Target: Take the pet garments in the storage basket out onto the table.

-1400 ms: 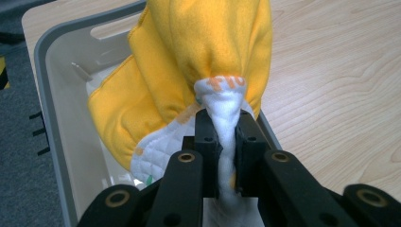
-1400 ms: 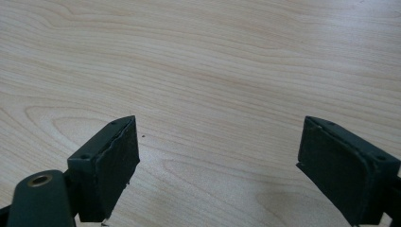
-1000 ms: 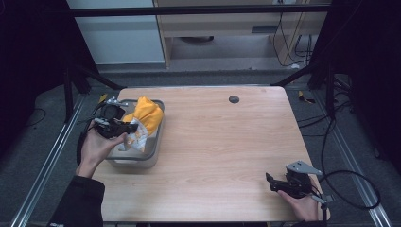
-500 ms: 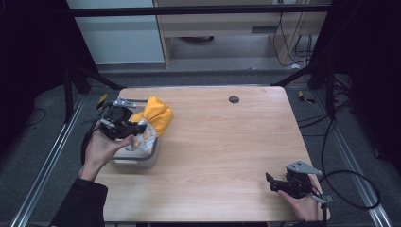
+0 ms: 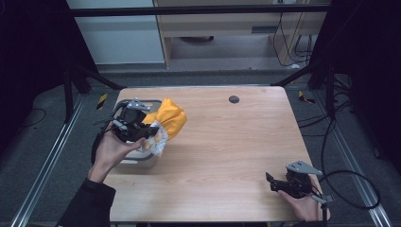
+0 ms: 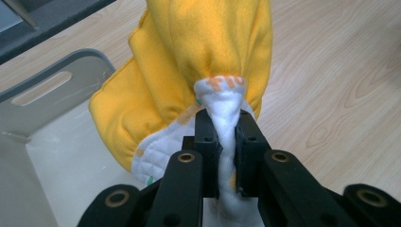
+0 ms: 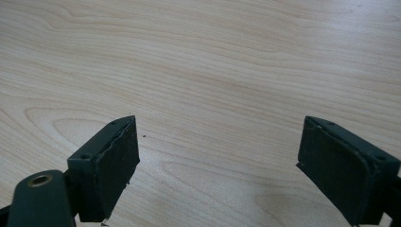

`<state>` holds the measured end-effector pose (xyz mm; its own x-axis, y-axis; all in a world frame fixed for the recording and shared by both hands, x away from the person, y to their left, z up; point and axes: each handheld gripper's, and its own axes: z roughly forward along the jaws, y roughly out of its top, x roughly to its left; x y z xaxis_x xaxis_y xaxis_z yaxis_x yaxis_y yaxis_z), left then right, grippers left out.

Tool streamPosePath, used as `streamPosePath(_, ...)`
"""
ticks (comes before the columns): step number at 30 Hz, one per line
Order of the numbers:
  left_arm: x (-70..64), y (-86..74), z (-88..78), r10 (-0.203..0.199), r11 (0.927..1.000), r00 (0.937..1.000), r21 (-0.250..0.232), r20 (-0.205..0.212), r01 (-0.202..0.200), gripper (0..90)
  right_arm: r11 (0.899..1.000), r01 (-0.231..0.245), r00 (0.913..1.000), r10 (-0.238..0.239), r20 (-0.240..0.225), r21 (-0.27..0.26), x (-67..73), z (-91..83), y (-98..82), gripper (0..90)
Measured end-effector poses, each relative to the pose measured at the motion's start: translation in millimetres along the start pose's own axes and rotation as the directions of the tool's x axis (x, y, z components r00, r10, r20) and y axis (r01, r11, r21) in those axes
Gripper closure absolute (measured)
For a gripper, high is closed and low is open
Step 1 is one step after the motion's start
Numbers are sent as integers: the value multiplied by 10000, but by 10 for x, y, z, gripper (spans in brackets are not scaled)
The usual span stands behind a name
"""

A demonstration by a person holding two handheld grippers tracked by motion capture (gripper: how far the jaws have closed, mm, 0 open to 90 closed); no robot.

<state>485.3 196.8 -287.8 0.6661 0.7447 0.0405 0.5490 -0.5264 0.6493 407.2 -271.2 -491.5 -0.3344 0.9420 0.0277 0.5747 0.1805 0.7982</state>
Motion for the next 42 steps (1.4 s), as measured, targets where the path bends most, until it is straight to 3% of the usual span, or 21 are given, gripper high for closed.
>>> streamPosePath(11,-250,60,172,600,9982,9972,61,438,-604,822,9999,81,10000,-81,44,-112,-3,-2,-3,130)
streamPosePath(22,-428,97,324,824,9966,9927,-32,883,-824,822,9996,204,9997,-201,128,-186,-8,-6,-5,127)
streamPosePath(42,-677,60,689,1269,9907,9813,298,1445,-1325,821,9995,252,9995,-248,187,-196,-12,-9,-9,126)
